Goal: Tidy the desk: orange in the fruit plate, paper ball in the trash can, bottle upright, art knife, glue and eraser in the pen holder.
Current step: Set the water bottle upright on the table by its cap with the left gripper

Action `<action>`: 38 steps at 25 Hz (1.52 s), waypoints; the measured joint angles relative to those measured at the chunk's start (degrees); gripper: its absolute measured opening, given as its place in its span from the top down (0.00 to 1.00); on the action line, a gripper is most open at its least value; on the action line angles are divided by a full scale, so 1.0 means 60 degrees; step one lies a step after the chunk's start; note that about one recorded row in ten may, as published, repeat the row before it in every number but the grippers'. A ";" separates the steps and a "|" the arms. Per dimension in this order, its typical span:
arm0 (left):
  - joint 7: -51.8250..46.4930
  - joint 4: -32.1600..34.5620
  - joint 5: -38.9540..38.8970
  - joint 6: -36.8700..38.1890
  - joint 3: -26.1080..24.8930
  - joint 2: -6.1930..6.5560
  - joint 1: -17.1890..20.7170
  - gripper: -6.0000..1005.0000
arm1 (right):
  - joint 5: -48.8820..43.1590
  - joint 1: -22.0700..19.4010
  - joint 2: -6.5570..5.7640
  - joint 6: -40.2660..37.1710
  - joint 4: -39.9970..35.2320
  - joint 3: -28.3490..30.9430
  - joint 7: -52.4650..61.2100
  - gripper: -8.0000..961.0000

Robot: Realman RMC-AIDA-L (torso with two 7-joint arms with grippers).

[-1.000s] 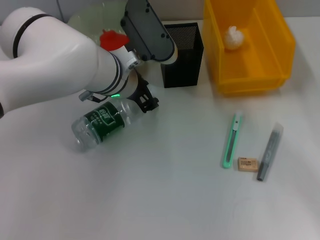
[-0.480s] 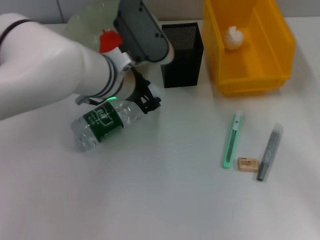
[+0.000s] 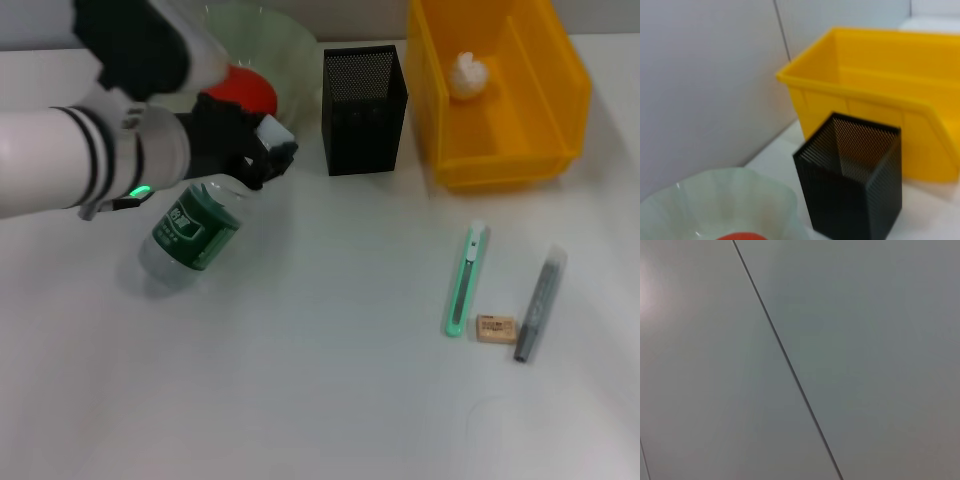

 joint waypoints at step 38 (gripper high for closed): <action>1.1054 -0.4472 -1.1115 0.2517 -0.3371 0.0010 0.1187 0.56 | -0.0048 0.0097 -0.0007 0.0015 0.0163 -0.0047 0.0042 0.28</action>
